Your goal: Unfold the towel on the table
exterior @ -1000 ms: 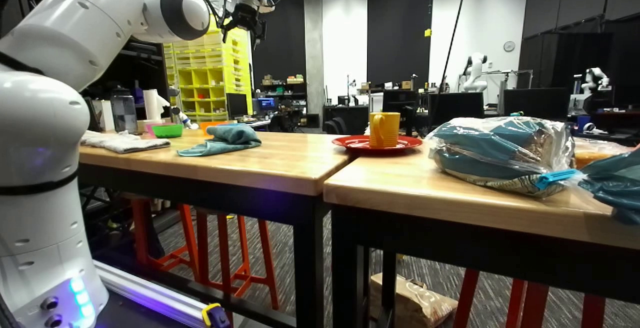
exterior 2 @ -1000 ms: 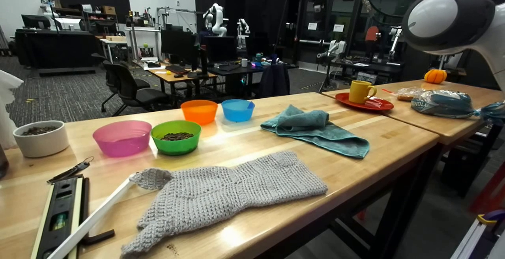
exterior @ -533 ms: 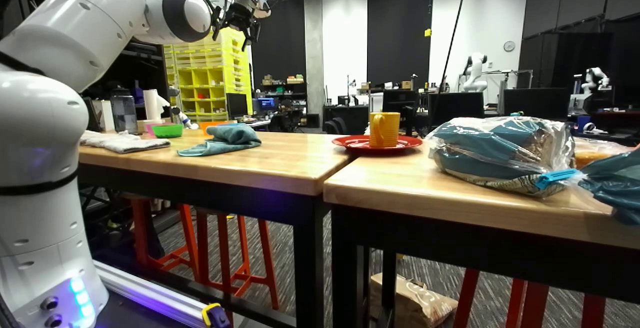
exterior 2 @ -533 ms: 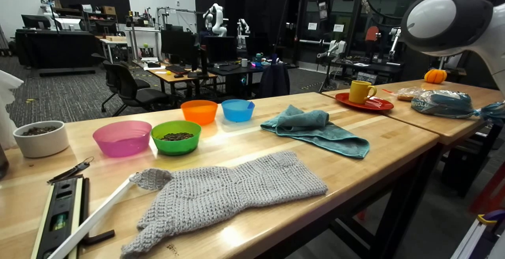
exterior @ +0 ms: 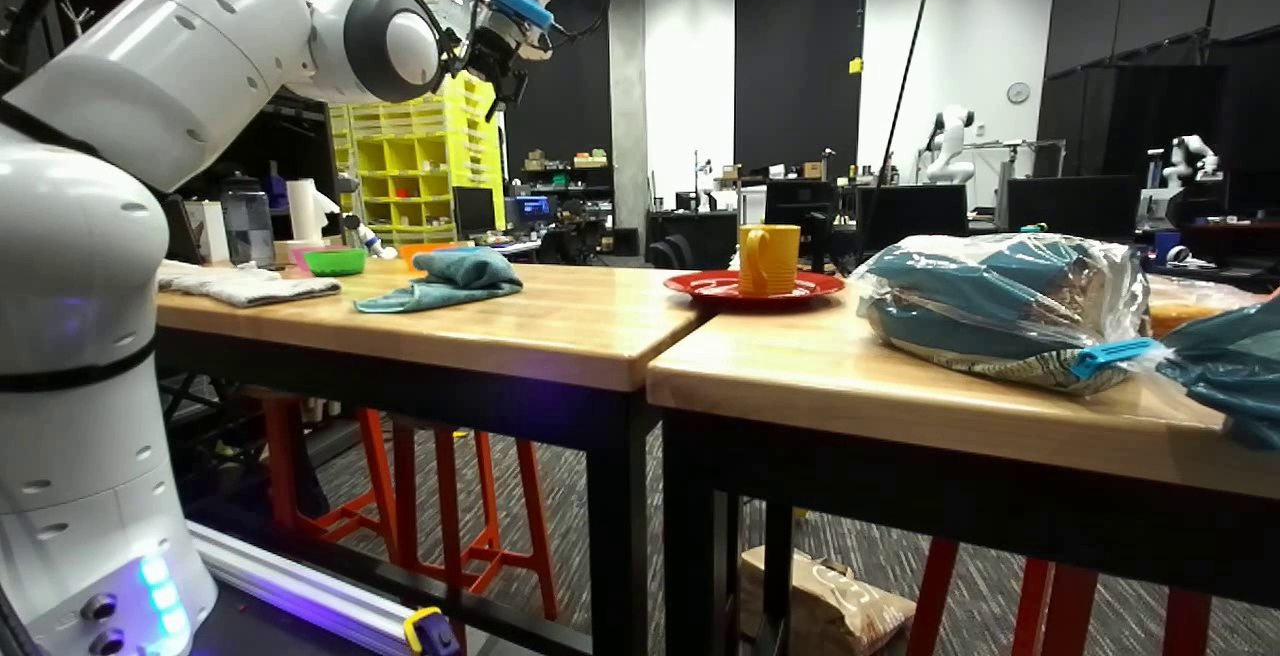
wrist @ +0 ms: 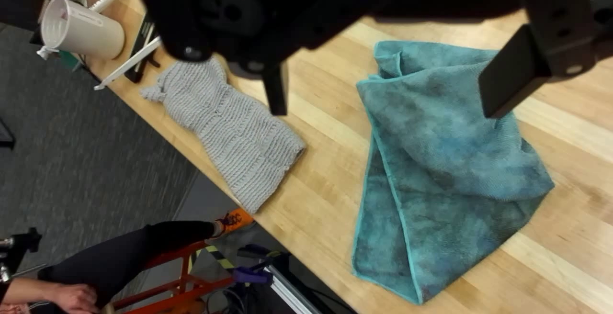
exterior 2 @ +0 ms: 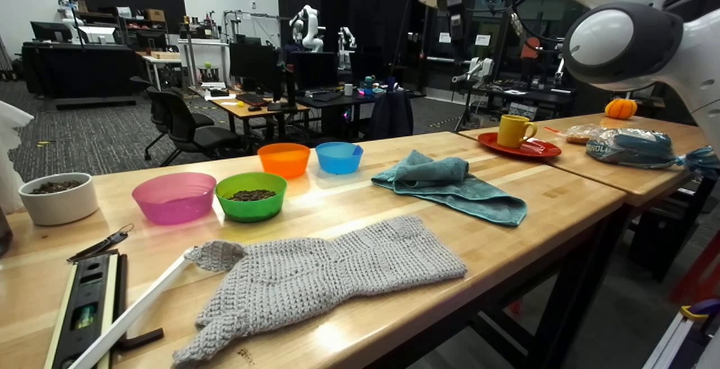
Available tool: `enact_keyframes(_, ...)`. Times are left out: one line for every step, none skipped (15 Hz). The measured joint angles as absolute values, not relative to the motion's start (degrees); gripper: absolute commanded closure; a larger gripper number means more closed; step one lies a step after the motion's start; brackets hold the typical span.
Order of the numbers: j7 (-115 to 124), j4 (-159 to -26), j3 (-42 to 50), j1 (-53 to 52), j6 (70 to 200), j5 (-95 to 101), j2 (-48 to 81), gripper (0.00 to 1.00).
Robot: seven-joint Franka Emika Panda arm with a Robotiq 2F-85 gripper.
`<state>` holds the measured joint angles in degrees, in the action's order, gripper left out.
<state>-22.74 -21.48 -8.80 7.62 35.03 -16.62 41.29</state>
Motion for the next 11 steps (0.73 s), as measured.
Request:
enact_keyframes(-22.74,-21.49,-9.15,8.15,34.6,-17.47,41.98,0.0)
enact_keyframes(-22.74,-21.5,-9.44,8.62,34.24,-18.08,42.7,0.0)
enact_keyframes(-22.76,-21.5,-9.65,9.05,33.84,-18.49,43.46,0.0)
enact_keyframes(-22.82,-21.5,-9.71,9.4,33.63,-18.57,44.22,0.0)
enact_keyframes(-22.89,-21.41,-9.67,9.61,33.61,-18.3,44.97,0.0)
enact_keyframes(-23.26,-21.32,-9.41,9.62,33.84,-17.18,45.63,0.0)
enact_keyframes(-24.18,-21.23,-9.03,9.47,34.46,-15.14,46.18,0.0)
enact_keyframes(-25.42,-21.26,-8.47,9.18,35.48,-12.75,46.57,0.0)
enact_keyframes(-26.64,-21.29,-7.84,8.81,36.69,-10.38,46.91,0.0)
enact_keyframes(-27.64,-21.29,-7.24,8.42,37.89,-8.37,47.26,0.0)
enact_keyframes(-28.32,-21.28,-6.74,8.09,38.95,-6.83,47.61,0.0)
